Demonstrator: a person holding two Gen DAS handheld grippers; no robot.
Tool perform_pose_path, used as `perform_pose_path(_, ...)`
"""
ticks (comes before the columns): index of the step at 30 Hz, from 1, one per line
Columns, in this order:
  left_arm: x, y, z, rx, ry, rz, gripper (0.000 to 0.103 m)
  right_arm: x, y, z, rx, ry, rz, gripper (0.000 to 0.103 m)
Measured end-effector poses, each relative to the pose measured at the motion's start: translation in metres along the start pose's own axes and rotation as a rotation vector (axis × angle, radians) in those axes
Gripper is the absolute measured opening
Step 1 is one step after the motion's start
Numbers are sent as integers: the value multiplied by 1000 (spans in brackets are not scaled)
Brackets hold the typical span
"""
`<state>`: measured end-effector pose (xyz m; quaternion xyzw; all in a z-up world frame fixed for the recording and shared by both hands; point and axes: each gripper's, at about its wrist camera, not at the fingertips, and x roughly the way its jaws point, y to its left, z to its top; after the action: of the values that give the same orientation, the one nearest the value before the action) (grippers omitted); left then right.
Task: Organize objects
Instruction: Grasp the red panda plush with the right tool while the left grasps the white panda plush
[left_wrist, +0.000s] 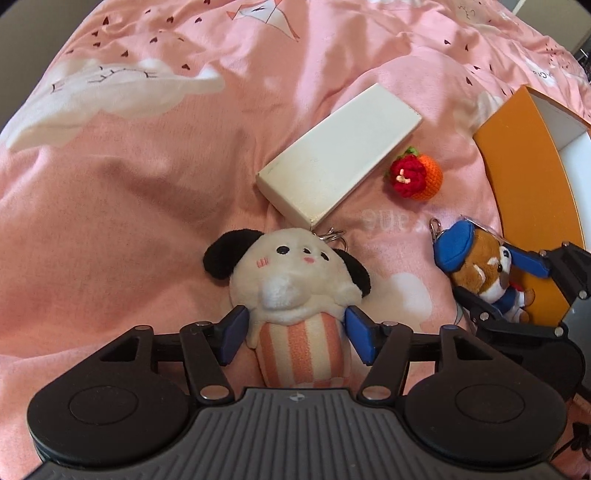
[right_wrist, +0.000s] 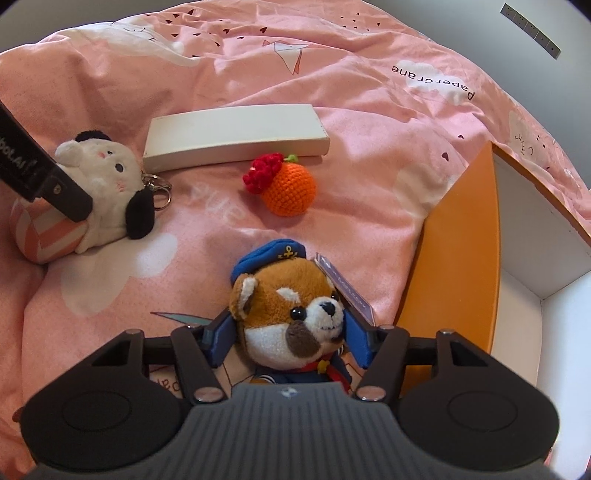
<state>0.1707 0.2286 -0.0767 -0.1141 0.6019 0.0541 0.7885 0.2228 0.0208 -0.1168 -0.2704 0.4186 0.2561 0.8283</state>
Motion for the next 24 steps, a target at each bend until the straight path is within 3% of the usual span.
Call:
perform_pose_path(13, 24, 4, 1, -26, 21, 7, 73, -1, -2, -2, 18, -16, 8, 60)
perform_pose_path(17, 32, 13, 2, -93, 38, -27, 73, -2, -4, -2, 34, -19, 23, 58)
perform_pose_path(21, 20, 16, -3, -109, 1, -25, 71, -10, -9, -3, 59, -47, 46, 57)
perform_pose_path(24, -1, 5, -14, -66, -87, 0, 71, -23, -16, -4, 113, -84, 86, 56)
